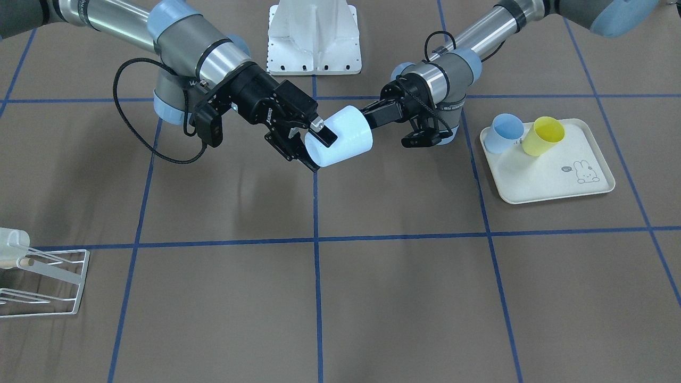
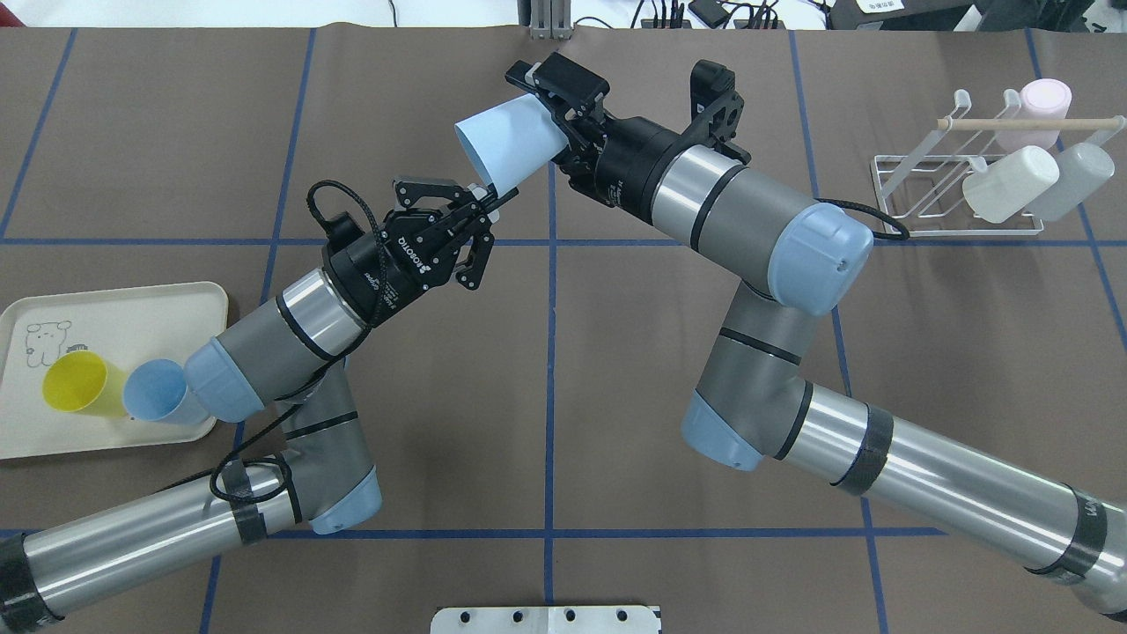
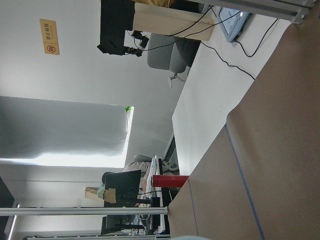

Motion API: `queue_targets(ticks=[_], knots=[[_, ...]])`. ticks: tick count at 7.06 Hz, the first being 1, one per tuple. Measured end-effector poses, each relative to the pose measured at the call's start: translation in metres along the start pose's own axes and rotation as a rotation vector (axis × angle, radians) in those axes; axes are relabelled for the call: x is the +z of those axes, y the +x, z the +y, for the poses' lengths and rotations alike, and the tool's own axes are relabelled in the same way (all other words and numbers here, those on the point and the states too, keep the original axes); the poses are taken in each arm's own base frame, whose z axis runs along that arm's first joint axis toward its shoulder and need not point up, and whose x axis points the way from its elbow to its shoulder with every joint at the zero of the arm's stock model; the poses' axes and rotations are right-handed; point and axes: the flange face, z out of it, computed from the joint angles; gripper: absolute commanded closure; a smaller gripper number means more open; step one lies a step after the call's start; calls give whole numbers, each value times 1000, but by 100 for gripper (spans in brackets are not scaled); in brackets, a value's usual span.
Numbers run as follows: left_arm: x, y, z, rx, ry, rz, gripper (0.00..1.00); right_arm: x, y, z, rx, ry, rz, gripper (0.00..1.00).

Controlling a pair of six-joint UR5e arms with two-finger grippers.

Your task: Transfer IKEA cup to right arm and place on rack

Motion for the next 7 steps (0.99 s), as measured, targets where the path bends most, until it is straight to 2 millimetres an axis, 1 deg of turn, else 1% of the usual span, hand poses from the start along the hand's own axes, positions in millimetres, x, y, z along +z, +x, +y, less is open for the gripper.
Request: queue_targets(ticks=[3,6,7], knots=[[5,-8,2,-6,8,3,100,0,1,1,1,-3,0,0],[10,-9,3,-9,8,10,100,0,0,2,4,-3,-1,1],[10,-9,3,-12,9,14,100,0,0,2,5,-3,-1,4]])
